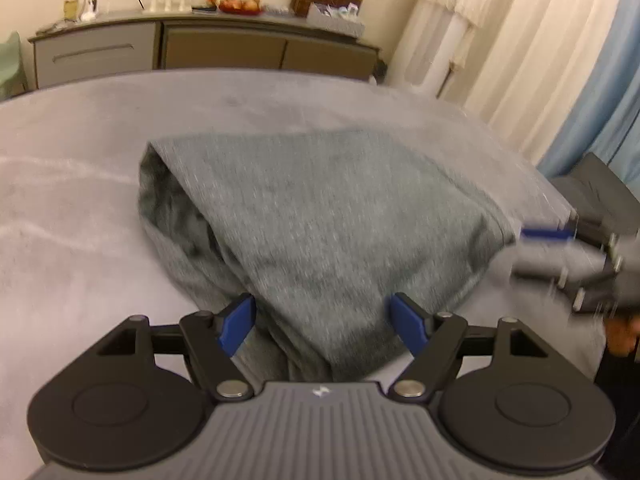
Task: Fold clothes
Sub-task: 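Pat and square the folded pants bundle with both open grippers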
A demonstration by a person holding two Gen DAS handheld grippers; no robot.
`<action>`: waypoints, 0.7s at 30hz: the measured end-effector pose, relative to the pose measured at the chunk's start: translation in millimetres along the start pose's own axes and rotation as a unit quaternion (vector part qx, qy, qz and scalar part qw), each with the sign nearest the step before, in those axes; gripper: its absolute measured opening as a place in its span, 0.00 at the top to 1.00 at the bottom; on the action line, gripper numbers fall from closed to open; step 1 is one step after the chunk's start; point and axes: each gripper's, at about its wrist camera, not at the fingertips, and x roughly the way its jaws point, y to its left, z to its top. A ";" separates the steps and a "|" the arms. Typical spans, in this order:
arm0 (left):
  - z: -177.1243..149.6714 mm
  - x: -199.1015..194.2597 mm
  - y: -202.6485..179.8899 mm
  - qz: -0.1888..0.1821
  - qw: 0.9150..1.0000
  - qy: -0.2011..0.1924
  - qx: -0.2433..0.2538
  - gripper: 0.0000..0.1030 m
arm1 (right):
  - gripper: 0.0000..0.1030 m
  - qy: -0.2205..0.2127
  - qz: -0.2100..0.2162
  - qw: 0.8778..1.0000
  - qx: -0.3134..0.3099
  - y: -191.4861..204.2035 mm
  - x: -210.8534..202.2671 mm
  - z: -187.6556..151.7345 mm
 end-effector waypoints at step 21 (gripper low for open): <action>42.3 14.9 30.0 0.013 0.995 -0.065 -0.072 0.28 | 0.31 0.014 0.022 0.999 -0.020 -45.8 39.2 16.6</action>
